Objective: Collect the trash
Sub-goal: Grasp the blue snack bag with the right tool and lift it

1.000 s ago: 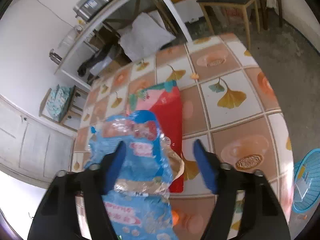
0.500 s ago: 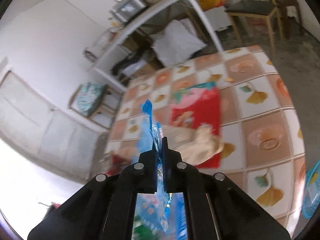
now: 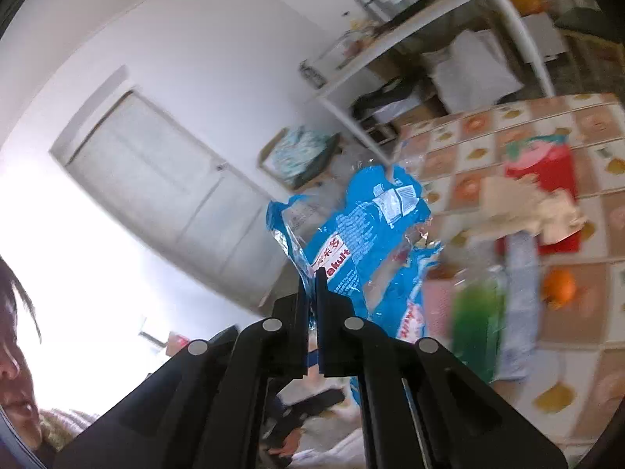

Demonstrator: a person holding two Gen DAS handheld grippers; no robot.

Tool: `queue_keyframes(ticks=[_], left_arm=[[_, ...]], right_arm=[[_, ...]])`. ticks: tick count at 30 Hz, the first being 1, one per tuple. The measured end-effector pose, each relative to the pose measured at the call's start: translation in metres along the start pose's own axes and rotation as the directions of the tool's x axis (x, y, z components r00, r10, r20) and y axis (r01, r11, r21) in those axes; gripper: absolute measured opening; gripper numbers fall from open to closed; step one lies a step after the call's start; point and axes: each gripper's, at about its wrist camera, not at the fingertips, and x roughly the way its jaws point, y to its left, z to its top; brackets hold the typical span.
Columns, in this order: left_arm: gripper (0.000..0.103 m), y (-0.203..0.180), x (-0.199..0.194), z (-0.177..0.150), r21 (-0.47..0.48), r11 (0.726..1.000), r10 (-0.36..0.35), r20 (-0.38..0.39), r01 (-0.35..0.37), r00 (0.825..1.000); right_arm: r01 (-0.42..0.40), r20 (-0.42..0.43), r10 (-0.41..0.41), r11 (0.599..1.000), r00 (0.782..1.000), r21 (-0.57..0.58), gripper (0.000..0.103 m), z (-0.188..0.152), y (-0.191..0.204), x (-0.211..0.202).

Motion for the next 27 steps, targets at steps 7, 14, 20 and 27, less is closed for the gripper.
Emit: queue_keyframes(ticks=[7, 14, 20, 27], left_arm=[[0.095, 0.031, -0.051, -0.004, -0.051, 0.993, 0.112, 0.089, -0.108, 0.990], [0.094, 0.046, -0.071, -0.014, -0.079, 0.989, 0.131, 0.116, -0.122, 0.985], [0.092, 0.041, -0.051, -0.028, -0.031, 0.992, 0.121, 0.040, -0.120, 0.992], [0.065, 0.031, -0.042, -0.037, 0.000, 0.999, 0.046, -0.042, -0.046, 0.998]], right_arm=[[-0.068, -0.115, 0.069, 0.998, 0.991, 0.011, 0.003, -0.053, 0.024, 0.022], [-0.010, -0.268, 0.054, 0.987, 0.962, 0.161, 0.003, -0.123, -0.008, 0.057], [0.162, -0.294, -0.074, 0.945, 0.953, 0.285, 0.003, -0.157, -0.064, 0.059], [0.279, -0.300, -0.179, 0.901, 0.937, 0.333, 0.003, -0.168, -0.094, 0.043]])
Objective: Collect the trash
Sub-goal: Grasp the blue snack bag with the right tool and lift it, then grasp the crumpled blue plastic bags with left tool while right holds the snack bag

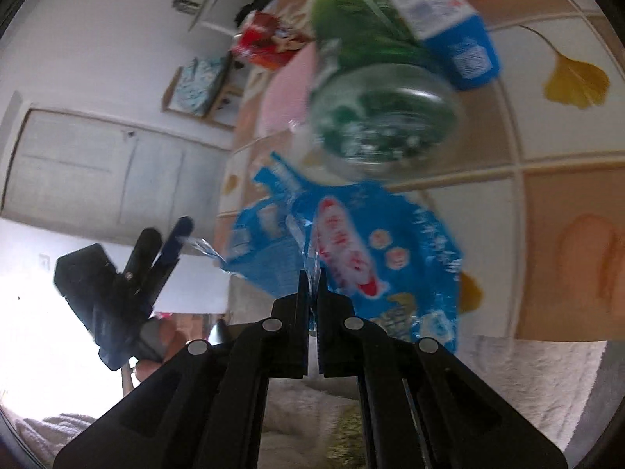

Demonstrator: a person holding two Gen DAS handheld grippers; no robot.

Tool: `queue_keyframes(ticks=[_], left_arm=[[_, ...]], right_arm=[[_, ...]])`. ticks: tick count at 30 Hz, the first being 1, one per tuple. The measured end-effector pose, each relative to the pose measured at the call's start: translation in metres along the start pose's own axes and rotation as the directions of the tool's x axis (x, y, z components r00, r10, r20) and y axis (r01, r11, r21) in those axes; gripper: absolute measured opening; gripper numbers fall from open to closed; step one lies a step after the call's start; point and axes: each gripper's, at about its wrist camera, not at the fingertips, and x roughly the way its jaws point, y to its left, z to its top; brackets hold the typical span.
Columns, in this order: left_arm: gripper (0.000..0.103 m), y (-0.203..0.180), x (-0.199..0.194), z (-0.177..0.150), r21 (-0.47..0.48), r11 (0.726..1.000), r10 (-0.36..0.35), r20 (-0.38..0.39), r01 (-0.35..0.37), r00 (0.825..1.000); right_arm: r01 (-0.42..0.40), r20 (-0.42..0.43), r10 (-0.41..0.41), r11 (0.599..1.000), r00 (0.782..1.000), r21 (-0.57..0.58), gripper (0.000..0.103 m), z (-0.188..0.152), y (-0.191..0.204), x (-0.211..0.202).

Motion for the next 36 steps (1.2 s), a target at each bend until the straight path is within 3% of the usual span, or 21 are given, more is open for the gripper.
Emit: queue_keyframes(ticks=[4, 8, 13, 15, 19, 22, 26, 28, 31, 34, 36], left_arm=[[0.057, -0.011, -0.009, -0.006, 0.027, 0.993, -0.116, -0.034, 0.117, 0.993], [0.053, -0.028, -0.019, -0.014, 0.090, 0.981, -0.167, -0.046, 0.171, 0.985], [0.053, -0.048, -0.027, -0.023, 0.152, 0.924, -0.342, -0.079, 0.350, 0.936], [0.053, -0.052, -0.014, -0.026, 0.161, 0.933, -0.308, -0.111, 0.323, 0.945], [0.052, -0.045, 0.026, -0.033, 0.169, 0.972, -0.137, -0.163, 0.165, 0.977], [0.050, -0.035, 0.049, -0.038, 0.172, 0.980, -0.068, -0.190, 0.101, 0.979], [0.045, -0.023, 0.064, -0.044, 0.121, 0.990, -0.043, -0.230, 0.073, 0.972], [0.045, -0.021, 0.064, -0.046, 0.116, 0.991, -0.044, -0.232, 0.073, 0.972], [0.045, -0.021, 0.065, -0.048, 0.122, 0.990, -0.040, -0.230, 0.069, 0.972], [0.045, -0.019, 0.065, -0.048, 0.108, 0.991, -0.047, -0.227, 0.073, 0.973], [0.044, -0.018, 0.066, -0.048, 0.104, 0.992, -0.045, -0.228, 0.070, 0.973]], right_arm=[[0.035, 0.010, -0.035, 0.999, 0.999, 0.010, 0.003, -0.002, -0.010, 0.002], [0.060, 0.004, -0.060, 0.997, 0.998, 0.045, 0.003, -0.003, -0.020, 0.009], [0.028, -0.004, -0.028, 0.996, 1.000, 0.086, 0.003, -0.007, -0.030, 0.015], [0.034, 0.003, -0.035, 0.996, 0.999, 0.084, 0.003, -0.007, -0.031, 0.012], [0.033, 0.003, -0.034, 0.995, 0.999, 0.092, 0.003, -0.003, -0.032, 0.009], [0.019, -0.008, -0.018, 0.993, 1.000, 0.119, 0.005, -0.004, -0.033, 0.009], [0.014, -0.006, -0.013, 0.996, 1.000, 0.083, 0.009, -0.008, -0.035, -0.012], [0.026, 0.016, -0.027, 0.998, 1.000, 0.055, 0.034, -0.011, -0.029, -0.024], [0.100, 0.084, -0.103, 0.994, 0.991, 0.040, 0.054, -0.015, -0.030, -0.049], [0.119, 0.076, -0.128, 0.987, 0.989, 0.106, 0.058, -0.021, -0.048, -0.056], [0.082, 0.040, -0.088, 0.986, 0.995, 0.143, 0.058, -0.021, -0.057, -0.046]])
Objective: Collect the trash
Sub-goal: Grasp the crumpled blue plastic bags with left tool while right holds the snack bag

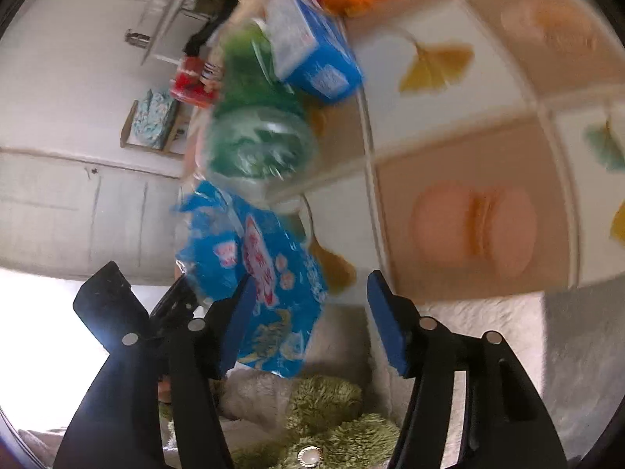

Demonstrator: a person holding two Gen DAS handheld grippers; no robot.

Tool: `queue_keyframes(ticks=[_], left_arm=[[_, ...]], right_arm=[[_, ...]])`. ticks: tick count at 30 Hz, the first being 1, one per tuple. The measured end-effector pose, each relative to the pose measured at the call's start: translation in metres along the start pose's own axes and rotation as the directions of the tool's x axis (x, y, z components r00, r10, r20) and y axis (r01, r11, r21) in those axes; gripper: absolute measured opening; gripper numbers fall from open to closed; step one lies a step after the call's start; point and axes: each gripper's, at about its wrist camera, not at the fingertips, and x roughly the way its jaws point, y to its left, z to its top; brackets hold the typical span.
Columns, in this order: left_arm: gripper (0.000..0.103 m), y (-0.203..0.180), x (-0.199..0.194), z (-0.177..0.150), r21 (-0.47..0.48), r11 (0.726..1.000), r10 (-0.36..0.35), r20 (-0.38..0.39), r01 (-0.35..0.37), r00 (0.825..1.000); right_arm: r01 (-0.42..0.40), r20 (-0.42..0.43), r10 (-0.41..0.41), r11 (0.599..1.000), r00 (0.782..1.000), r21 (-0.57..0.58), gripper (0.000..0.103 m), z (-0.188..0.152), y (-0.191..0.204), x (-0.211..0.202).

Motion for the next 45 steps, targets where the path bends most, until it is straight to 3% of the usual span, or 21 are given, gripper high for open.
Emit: queue_keyframes(ticks=[5, 8, 13, 19, 27, 29, 36, 38, 41, 45], left_arm=[[0.041, 0.000, -0.001, 0.001, -0.003, 1.000, 0.002, 0.003, -0.002, 1.000], [0.041, -0.001, -0.001, 0.001, 0.005, 1.000, 0.003, 0.005, -0.003, 1.000], [0.041, 0.003, -0.003, -0.001, 0.001, 1.000, -0.026, 0.012, 0.026, 1.000], [0.040, 0.008, -0.007, -0.004, -0.019, 0.996, -0.085, 0.020, 0.086, 0.996], [0.044, 0.011, -0.012, -0.008, -0.031, 0.991, -0.129, 0.023, 0.130, 0.991], [0.055, 0.011, -0.015, -0.009, -0.025, 0.990, -0.135, 0.026, 0.135, 0.991], [0.068, 0.010, -0.029, -0.016, -0.012, 0.993, -0.116, 0.021, 0.116, 0.993], [0.079, 0.008, -0.037, -0.018, -0.010, 0.993, -0.118, 0.026, 0.119, 0.993], [0.084, 0.004, -0.045, -0.019, 0.010, 0.997, -0.075, 0.036, 0.075, 0.997], [0.085, -0.003, -0.042, -0.019, 0.045, 0.996, 0.072, 0.043, -0.074, 0.996]], right_arm=[[-0.162, -0.101, 0.167, 0.985, 0.981, 0.059, 0.058, -0.005, 0.000, 0.027], [-0.327, -0.098, 0.333, 0.942, 0.938, 0.076, 0.058, -0.005, 0.008, 0.030], [-0.409, -0.107, 0.403, 0.912, 0.909, -0.035, 0.058, 0.004, 0.047, 0.027], [-0.377, -0.157, 0.359, 0.920, 0.920, -0.104, 0.055, 0.014, 0.069, 0.042], [-0.318, -0.224, 0.289, 0.943, 0.931, -0.103, 0.048, 0.033, 0.081, 0.079], [-0.285, -0.227, 0.254, 0.951, 0.940, -0.117, 0.048, 0.035, 0.081, 0.085], [-0.200, -0.243, 0.155, 0.965, 0.958, -0.171, 0.041, 0.030, 0.092, 0.102], [-0.179, -0.234, 0.132, 0.966, 0.963, -0.188, 0.040, 0.028, 0.098, 0.103], [-0.150, -0.217, 0.107, 0.970, 0.970, -0.193, 0.039, 0.028, 0.103, 0.104], [-0.131, -0.200, 0.095, 0.975, 0.975, -0.179, 0.039, 0.025, 0.106, 0.106]])
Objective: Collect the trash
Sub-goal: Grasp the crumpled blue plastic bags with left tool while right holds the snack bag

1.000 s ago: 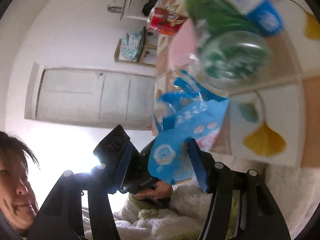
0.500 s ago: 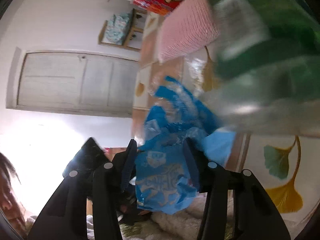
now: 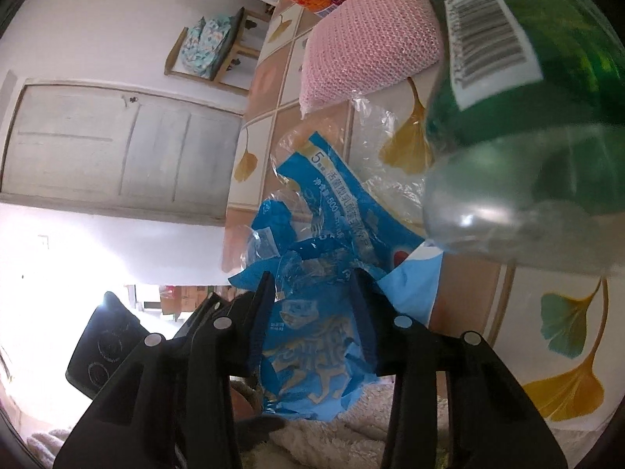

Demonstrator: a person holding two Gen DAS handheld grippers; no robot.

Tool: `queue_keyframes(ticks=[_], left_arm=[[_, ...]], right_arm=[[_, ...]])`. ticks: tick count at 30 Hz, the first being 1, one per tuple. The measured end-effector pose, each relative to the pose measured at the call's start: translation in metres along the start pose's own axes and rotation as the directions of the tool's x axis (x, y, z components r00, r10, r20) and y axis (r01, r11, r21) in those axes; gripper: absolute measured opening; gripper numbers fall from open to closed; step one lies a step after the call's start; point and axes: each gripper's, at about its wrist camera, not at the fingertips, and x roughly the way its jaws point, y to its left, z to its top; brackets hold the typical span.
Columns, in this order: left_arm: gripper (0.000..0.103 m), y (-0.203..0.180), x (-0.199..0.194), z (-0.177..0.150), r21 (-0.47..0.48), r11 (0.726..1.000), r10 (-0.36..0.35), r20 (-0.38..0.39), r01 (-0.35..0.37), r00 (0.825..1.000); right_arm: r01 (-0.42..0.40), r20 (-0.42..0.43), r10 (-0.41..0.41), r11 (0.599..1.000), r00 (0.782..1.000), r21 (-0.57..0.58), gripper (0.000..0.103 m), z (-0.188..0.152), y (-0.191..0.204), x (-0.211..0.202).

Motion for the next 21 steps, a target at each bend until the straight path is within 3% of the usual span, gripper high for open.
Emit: queue_keyframes(ticks=[3, 10, 14, 21], left_arm=[[0.085, 0.000, 0.012, 0.000, 0.009, 0.998, 0.060, -0.026, -0.060, 0.998], [0.084, 0.002, 0.026, 0.009, 0.021, 0.997, 0.071, -0.046, -0.070, 0.996], [0.063, 0.001, 0.027, 0.011, 0.028, 0.997, 0.071, -0.050, -0.069, 0.996], [0.038, -0.006, 0.030, 0.011, 0.090, 0.990, 0.115, -0.073, -0.108, 0.991]], right_arm=[[0.003, -0.001, -0.003, 1.000, 1.000, 0.008, 0.039, 0.003, 0.006, 0.008], [-0.016, -0.037, 0.016, 1.000, 0.999, -0.004, 0.039, 0.001, 0.011, 0.017], [-0.016, -0.054, 0.015, 1.000, 0.998, -0.024, 0.039, -0.002, 0.011, 0.017], [0.038, -0.038, -0.042, 0.993, 0.998, -0.109, 0.040, -0.003, 0.027, 0.012]])
